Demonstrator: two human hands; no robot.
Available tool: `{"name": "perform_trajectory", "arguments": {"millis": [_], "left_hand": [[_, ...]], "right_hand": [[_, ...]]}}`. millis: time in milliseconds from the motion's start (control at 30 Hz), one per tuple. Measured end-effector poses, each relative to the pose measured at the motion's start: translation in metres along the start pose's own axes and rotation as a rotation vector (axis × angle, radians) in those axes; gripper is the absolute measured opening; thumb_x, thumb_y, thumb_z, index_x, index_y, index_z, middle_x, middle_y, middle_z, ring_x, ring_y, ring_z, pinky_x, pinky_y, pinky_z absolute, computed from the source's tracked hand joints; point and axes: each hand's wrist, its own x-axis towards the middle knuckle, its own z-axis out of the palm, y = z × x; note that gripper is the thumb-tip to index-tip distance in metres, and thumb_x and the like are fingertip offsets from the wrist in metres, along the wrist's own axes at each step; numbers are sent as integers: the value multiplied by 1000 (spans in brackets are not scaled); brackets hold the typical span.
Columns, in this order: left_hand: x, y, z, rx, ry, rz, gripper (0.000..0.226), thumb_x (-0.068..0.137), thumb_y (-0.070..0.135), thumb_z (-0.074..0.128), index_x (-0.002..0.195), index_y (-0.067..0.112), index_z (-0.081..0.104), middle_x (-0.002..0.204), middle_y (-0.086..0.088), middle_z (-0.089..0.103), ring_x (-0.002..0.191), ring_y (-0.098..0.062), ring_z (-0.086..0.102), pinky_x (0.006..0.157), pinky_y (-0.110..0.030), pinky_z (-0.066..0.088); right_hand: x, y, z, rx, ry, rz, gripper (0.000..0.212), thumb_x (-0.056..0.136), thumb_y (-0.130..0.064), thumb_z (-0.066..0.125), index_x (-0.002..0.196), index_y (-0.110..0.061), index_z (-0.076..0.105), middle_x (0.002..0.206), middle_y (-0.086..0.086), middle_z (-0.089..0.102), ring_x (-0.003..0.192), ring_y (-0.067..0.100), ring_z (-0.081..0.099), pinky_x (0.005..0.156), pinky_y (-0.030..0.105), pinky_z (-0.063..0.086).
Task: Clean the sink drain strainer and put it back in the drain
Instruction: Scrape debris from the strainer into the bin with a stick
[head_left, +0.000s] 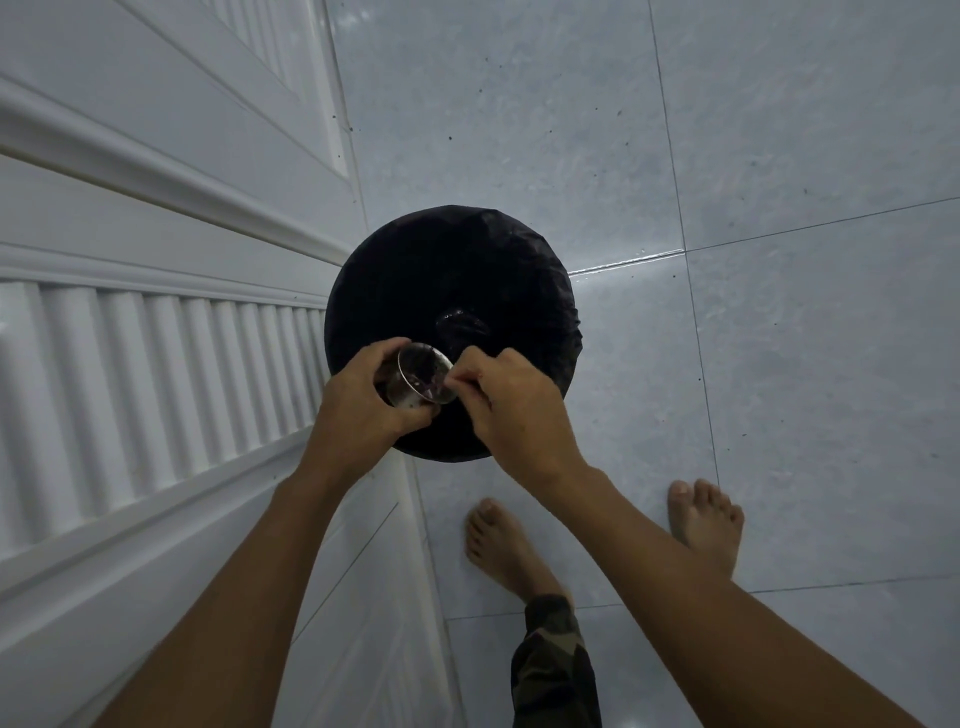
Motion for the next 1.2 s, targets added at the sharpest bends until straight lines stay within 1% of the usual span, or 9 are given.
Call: {"name": "perform_trajectory", "arguments": {"millis": [133, 300, 433, 600, 667, 767, 933, 1067, 1200], "left_hand": [[-1, -2, -2, 29, -8, 0, 73, 72, 22, 92, 137, 27, 59, 126, 10, 66, 116, -7, 64, 97, -26, 55], [-1, -8, -2, 30, -25, -68, 82, 70, 27, 93, 141, 28, 52, 120, 19, 62, 107, 12, 58, 88, -10, 46], [-4, -13, -2, 8, -32, -115, 68, 69, 34, 93, 124, 39, 53, 108, 26, 62, 98, 19, 60, 72, -1, 47], [-1, -17, -5, -32, -80, -146, 64, 71, 38, 92, 123, 40, 55, 110, 23, 66, 100, 13, 64, 72, -1, 49], [-1, -18, -4, -56, -95, -159, 62, 71, 36, 93, 122, 41, 57, 108, 22, 67, 98, 19, 62, 70, 2, 46], [1, -21, -7, -89, -79, -180, 62, 72, 34, 93, 125, 36, 60, 108, 22, 67, 97, 18, 64, 70, 0, 48], [2, -14, -6, -124, -92, -120, 60, 61, 48, 91, 114, 48, 60, 109, 23, 72, 107, 3, 69, 80, -8, 54], [0, -14, -2, -95, -70, -112, 65, 66, 38, 94, 120, 42, 57, 112, 19, 70, 106, 2, 68, 85, -17, 55], [-4, -14, 2, -32, -24, -61, 67, 71, 27, 93, 124, 35, 51, 110, 17, 66, 101, 6, 65, 80, -14, 53]], "right_hand": [[9, 10, -6, 22, 111, 84, 15, 102, -30, 60, 102, -18, 68, 88, 0, 67, 80, 12, 59, 69, 27, 57], [-7, 2, 9, 41, -93, 38, 13, 102, -32, 60, 103, -21, 67, 89, 0, 65, 78, 13, 60, 70, 32, 57], [2, 13, 5, 102, 130, 181, 14, 102, -28, 62, 102, -16, 68, 87, 1, 68, 79, 13, 61, 71, 31, 56], [-4, 0, 17, 211, -50, 125, 12, 100, -26, 66, 103, -15, 68, 89, 2, 71, 81, 14, 67, 74, 34, 59], [0, 8, 13, 186, 69, 226, 12, 102, -25, 64, 103, -14, 68, 89, 3, 71, 82, 15, 67, 74, 35, 60], [7, 15, 1, 283, 226, 254, 8, 100, -24, 67, 102, -15, 68, 88, -4, 72, 82, 9, 70, 74, 26, 62], [1, 3, 8, 320, 11, 155, 10, 98, -21, 70, 102, -12, 70, 87, -3, 75, 81, 8, 72, 73, 27, 62], [14, 12, -2, 257, 243, 257, 10, 99, -24, 68, 102, -15, 69, 86, -6, 73, 79, 7, 71, 72, 19, 61], [6, 1, 9, 352, 39, 156, 9, 97, -24, 71, 101, -15, 70, 87, -8, 75, 81, 3, 72, 75, 19, 61]]}}
